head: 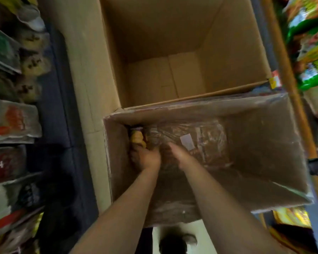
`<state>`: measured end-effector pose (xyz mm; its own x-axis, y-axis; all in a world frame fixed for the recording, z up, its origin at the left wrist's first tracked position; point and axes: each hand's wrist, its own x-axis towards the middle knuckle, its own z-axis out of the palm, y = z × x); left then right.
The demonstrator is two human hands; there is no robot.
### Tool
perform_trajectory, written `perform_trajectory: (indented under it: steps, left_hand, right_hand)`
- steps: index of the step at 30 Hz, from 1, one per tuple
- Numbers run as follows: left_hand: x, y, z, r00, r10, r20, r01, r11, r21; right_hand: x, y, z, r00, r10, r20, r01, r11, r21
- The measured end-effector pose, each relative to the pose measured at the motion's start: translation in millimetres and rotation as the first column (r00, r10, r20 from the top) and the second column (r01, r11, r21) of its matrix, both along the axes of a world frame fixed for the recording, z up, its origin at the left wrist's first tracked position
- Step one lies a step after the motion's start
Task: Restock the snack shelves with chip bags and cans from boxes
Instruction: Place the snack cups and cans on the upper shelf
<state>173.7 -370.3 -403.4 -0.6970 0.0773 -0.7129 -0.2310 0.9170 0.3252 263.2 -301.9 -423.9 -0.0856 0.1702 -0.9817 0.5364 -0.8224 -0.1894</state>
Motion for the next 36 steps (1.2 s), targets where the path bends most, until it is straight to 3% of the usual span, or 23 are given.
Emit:
perform_trajectory:
  steps: [3, 8, 14, 18, 21, 24, 29, 33, 36]
  left_hand:
    - [-2, 1, -12, 0.997, -0.048, -0.054, 0.045, 0.998, -0.049]
    - [3, -2, -34, 0.995, -0.099, 0.023, 0.100, 0.995, -0.018]
    - [-3, 9, -51, 0.994, 0.028, 0.101, -0.023, 0.998, -0.052]
    - [-8, 16, -61, 0.991, 0.037, 0.131, -0.020, 0.992, -0.127]
    - [-5, 12, -72, 0.984, 0.074, 0.162, -0.061, 0.994, -0.086]
    - [-1, 8, -75, 0.947, 0.225, 0.230, -0.240, 0.970, 0.041]
    - [6, 7, -66, 0.869, 0.325, 0.373, -0.349, 0.937, -0.003]
    - [25, -2, -75, 0.782, 0.338, 0.524, -0.423, 0.905, 0.047]
    - [37, 6, -51, 0.740, 0.276, 0.614, -0.410, 0.908, 0.086]
  right_hand:
    - [-8, -4, -11, 0.999, 0.024, 0.040, -0.023, 1.000, -0.021]
    - [-17, -4, -15, 0.995, 0.100, 0.018, -0.099, 0.995, -0.030]
    - [-13, 2, -40, 0.987, 0.160, -0.018, -0.160, 0.987, 0.009]
    - [-13, 8, -56, 0.970, 0.244, 0.022, -0.245, 0.967, 0.073]
    - [-8, 14, -63, 0.967, 0.255, 0.026, -0.256, 0.962, 0.093]
    - [-5, 16, -69, 0.977, 0.215, 0.011, -0.215, 0.973, 0.087]
    - [10, 26, -53, 0.985, 0.164, -0.056, -0.159, 0.983, 0.089]
    - [31, 39, -21, 0.976, 0.202, -0.086, -0.196, 0.978, 0.075]
    - [49, 48, 17, 0.987, 0.142, -0.077, -0.140, 0.989, 0.038]
